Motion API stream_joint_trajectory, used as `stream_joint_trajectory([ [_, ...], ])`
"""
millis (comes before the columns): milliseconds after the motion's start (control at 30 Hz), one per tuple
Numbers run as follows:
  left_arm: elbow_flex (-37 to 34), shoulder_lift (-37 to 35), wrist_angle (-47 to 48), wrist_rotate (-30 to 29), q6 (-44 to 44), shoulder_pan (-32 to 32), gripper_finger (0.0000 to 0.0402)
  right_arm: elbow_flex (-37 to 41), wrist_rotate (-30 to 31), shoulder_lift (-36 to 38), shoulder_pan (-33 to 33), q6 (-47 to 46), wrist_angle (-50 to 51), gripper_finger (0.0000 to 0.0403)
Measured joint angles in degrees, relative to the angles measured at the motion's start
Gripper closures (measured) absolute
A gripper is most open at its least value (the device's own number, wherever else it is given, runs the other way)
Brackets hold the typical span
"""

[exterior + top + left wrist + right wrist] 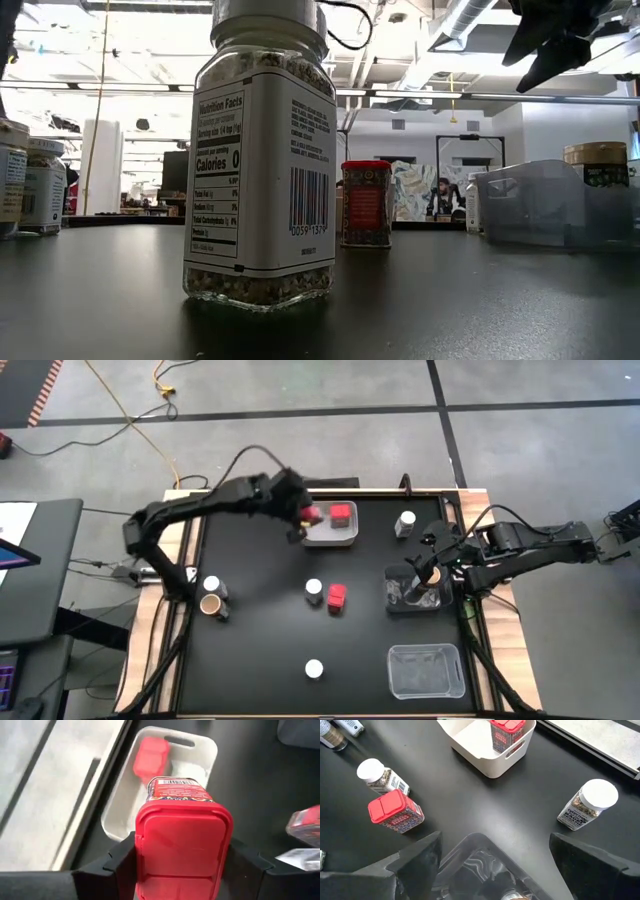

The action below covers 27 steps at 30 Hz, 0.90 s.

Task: Sort spices by type
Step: Put the bottom red seasoning can into the gray bin

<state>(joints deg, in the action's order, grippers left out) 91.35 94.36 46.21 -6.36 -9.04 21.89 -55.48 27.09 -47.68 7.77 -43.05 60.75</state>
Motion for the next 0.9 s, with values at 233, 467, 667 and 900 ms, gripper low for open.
stream_joint_trajectory([
  [233,18.1,13.6,10.9,3.5,-12.2,5.3,0.0185,0.0,0.0,0.0,0.0,-0.2,-0.1,0.0010],
  [467,30.5,24.0,22.2,6.2,-19.9,6.2,0.0185,0.0,0.0,0.0,0.0,-4.7,0.0,0.0010],
  [667,31.1,29.1,23.7,7.0,-21.4,6.1,0.0185,0.0,0.0,0.0,0.0,-5.1,0.0,0.0010],
  [900,31.2,33.2,22.6,6.7,-23.4,7.0,0.0185,0.0,0.0,0.0,-1.3,-5.1,0.0,0.0010],
])
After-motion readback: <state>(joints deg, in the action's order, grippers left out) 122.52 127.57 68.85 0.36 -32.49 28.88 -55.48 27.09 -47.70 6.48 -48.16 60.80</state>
